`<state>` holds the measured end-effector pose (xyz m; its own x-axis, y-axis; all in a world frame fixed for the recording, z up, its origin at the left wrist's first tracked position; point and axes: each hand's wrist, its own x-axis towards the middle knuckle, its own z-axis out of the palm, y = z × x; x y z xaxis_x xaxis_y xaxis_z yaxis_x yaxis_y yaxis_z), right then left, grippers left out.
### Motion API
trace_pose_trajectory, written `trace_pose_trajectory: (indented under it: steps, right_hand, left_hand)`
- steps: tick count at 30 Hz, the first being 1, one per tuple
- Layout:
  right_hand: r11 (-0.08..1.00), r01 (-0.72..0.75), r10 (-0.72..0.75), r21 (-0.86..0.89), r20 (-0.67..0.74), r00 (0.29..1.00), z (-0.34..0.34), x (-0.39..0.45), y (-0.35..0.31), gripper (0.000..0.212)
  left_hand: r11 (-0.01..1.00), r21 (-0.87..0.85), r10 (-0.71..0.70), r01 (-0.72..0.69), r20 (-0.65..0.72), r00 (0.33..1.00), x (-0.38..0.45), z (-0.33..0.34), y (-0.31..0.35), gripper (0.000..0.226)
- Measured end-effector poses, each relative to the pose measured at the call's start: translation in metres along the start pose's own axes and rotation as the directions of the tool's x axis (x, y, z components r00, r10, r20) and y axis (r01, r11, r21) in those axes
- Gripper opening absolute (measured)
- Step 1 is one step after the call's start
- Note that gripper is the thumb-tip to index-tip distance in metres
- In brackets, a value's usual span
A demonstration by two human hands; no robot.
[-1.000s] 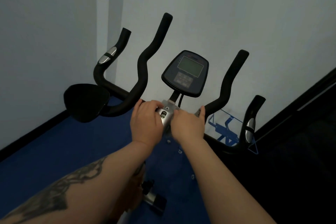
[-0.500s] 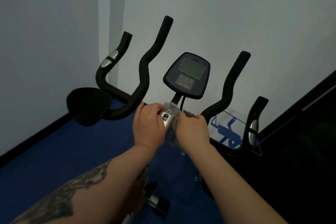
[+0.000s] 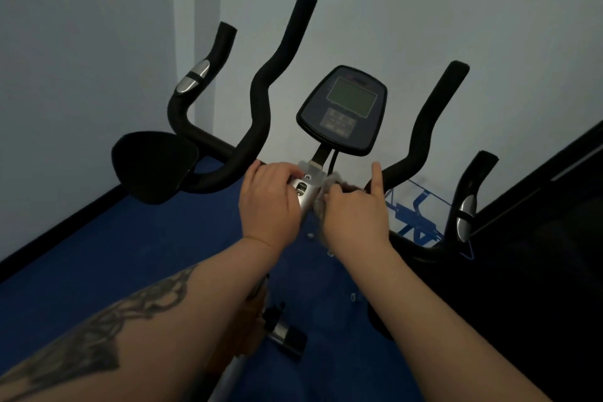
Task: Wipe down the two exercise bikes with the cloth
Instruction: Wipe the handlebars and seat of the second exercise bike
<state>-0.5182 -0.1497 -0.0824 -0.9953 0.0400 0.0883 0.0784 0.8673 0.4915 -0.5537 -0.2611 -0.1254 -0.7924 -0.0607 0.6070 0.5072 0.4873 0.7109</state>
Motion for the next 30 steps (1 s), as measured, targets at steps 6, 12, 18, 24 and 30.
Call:
trace_pose_trajectory:
  steps: [6,12,18,24,30]
  right_hand:
    - [0.986,0.049,-0.071,0.157,0.14,0.988,-0.005,0.033,0.002,0.014]
    - [0.962,0.128,-0.136,0.24,0.016,0.991,0.005,0.009,0.013,0.029]
    - [0.943,0.121,-0.074,0.309,-0.162,0.984,0.017,0.014,0.017,0.002]
    - [0.932,0.299,-0.275,0.207,-0.137,0.952,0.01,0.014,0.031,0.006]
    - [0.904,0.416,-0.405,0.099,-0.112,0.907,0.003,0.01,0.038,0.008]
  left_hand:
    - [1.0,0.005,0.001,-0.001,-0.005,1.0,-0.001,0.001,-0.003,0.035]
    - [1.0,0.021,-0.006,0.006,0.0,1.0,-0.001,-0.001,0.0,0.035]
    - [0.999,0.014,0.034,-0.034,-0.029,0.999,0.0,0.003,-0.007,0.033]
    - [0.999,0.019,0.036,-0.035,-0.019,0.999,-0.001,0.0,-0.004,0.033]
    - [0.999,0.03,0.026,-0.025,-0.036,0.999,-0.001,0.005,-0.008,0.03]
